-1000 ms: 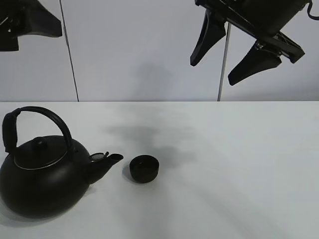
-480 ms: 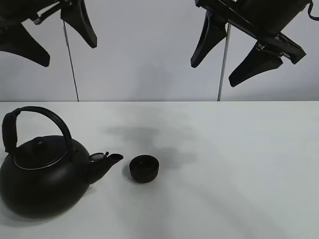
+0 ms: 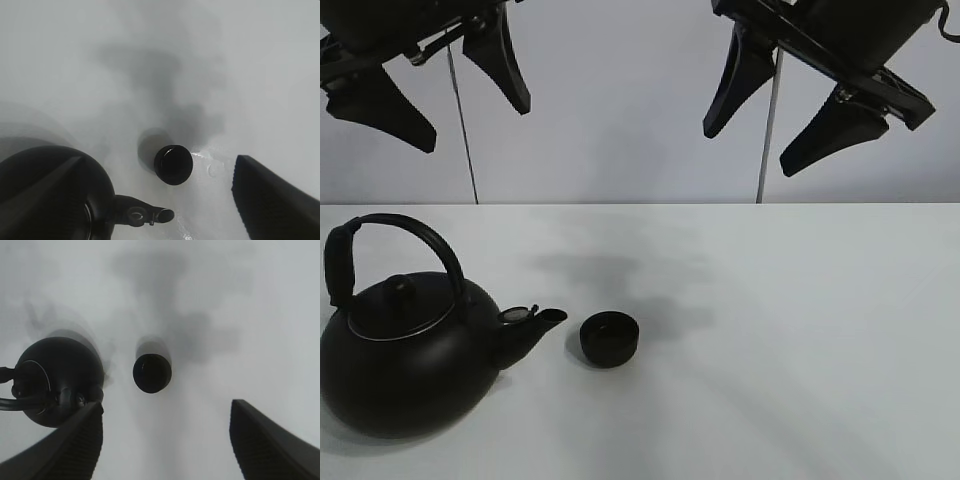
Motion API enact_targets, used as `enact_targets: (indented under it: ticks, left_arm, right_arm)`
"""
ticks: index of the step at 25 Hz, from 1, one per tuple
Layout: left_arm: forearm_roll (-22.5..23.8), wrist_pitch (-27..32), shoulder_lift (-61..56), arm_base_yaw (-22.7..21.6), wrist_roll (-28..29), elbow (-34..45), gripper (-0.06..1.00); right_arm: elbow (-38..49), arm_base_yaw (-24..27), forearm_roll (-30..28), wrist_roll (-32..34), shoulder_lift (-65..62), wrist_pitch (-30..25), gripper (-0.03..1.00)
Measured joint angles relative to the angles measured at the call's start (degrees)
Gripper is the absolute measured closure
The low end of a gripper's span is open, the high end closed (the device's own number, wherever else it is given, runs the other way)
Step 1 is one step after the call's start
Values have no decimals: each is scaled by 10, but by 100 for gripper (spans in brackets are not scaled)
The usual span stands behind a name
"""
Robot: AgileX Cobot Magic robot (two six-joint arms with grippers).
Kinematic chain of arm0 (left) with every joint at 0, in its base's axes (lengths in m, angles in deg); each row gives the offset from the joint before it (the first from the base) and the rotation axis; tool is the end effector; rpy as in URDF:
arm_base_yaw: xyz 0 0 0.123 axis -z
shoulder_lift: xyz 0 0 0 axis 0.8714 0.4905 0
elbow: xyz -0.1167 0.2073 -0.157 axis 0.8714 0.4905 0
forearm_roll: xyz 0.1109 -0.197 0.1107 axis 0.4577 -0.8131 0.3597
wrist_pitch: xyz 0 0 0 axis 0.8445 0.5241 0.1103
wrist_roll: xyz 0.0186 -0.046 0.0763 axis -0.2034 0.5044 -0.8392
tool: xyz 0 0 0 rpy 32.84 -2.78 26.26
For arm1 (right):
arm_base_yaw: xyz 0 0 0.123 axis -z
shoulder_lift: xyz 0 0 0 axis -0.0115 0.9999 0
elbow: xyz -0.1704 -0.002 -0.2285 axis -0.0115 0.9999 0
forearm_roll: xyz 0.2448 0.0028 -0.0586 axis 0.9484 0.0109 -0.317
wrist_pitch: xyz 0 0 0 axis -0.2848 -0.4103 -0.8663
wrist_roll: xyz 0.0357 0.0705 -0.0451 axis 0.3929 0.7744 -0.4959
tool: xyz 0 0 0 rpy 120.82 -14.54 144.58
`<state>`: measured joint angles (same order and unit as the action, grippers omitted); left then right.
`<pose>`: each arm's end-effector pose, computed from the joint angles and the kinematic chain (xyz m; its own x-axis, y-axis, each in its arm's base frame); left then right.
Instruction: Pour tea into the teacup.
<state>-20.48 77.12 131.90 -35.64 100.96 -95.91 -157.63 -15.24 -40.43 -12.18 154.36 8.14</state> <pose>0.3037 -0.1571 0.2880 -0.8880 -0.0980 -0.4493 0.0918 0.9196 -0.3819 0.3221 0.1227 0.2826 -0.9307 0.0389 -0.3637 -0.1269 0.8983 0.4208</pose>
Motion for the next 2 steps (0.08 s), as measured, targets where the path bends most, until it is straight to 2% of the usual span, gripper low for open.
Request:
enact_targets:
  ticks: [2]
  left_arm:
    - [0, 0, 0, 0, 0, 0, 37]
  right_arm:
    - [0, 0, 0, 0, 0, 9, 47]
